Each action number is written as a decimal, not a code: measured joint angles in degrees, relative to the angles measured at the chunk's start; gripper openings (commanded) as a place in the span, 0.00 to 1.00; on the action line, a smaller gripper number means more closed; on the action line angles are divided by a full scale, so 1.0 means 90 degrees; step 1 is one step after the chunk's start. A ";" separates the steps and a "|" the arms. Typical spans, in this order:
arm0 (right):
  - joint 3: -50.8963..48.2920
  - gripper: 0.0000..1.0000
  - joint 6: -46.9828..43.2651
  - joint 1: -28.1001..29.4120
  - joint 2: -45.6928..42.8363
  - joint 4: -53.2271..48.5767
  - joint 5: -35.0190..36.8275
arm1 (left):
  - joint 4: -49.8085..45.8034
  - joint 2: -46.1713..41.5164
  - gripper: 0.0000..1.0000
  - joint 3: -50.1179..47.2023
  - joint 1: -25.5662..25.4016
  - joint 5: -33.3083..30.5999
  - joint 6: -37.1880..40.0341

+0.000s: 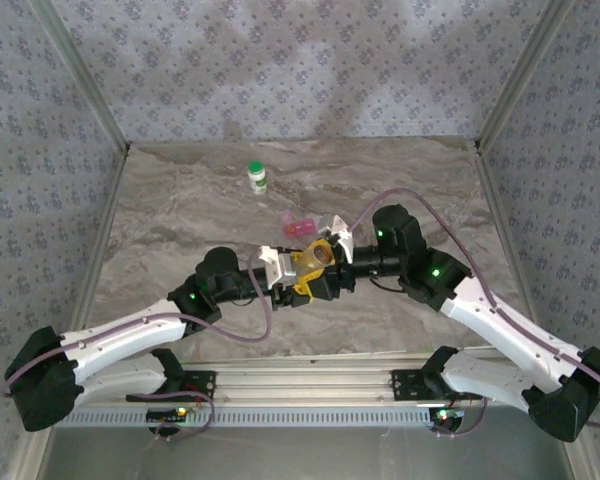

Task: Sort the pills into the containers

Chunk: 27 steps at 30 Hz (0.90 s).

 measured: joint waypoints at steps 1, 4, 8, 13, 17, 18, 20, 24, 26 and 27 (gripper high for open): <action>0.0000 0.75 0.0002 -0.0010 -0.0036 -0.0010 0.0017 | 0.0029 0.0000 0.00 0.0005 -0.0007 0.0002 -0.0002; 0.0000 0.75 0.0005 -0.0049 -0.0117 -0.0032 0.0051 | 0.0138 0.0002 0.00 0.0007 -0.0024 -0.0002 0.0000; -0.0022 0.77 0.0010 -0.0180 -0.0248 -0.0119 0.0068 | 0.0267 0.0012 0.00 0.0007 -0.0029 -0.0034 0.0032; -0.0066 0.91 -0.0019 -0.0442 -0.0554 -0.0624 0.0078 | 0.0415 0.0012 0.00 0.0039 -0.0029 -0.0124 0.0163; 0.0022 0.98 -0.0330 -0.0573 -0.0831 -0.1273 0.0153 | 0.0396 -0.0027 0.00 0.0070 -0.0029 -0.0146 0.0304; 0.0092 0.98 -0.0449 -0.0588 -0.0867 -0.1430 0.0197 | 0.0352 -0.0058 0.00 0.0070 -0.0029 -0.0148 0.0338; 0.0323 0.96 -0.0797 -0.0614 -0.0911 -0.1700 0.0257 | 0.0233 -0.0175 0.00 0.0068 0.0015 -0.0148 0.0430; 0.0797 0.89 -0.1953 -0.0653 -0.1001 -0.1945 0.0148 | -0.0131 -0.0413 0.00 0.0066 0.0126 -0.0148 0.0670; 0.1001 0.85 -0.2720 -0.0653 -0.1030 -0.2055 -0.0083 | -0.0374 -0.0483 0.00 0.0063 0.0143 -0.0146 0.0806; 0.1078 0.82 -0.3058 -0.0653 -0.1030 -0.2108 -0.0194 | -0.0471 -0.0505 0.00 0.0058 0.0143 -0.0126 0.0867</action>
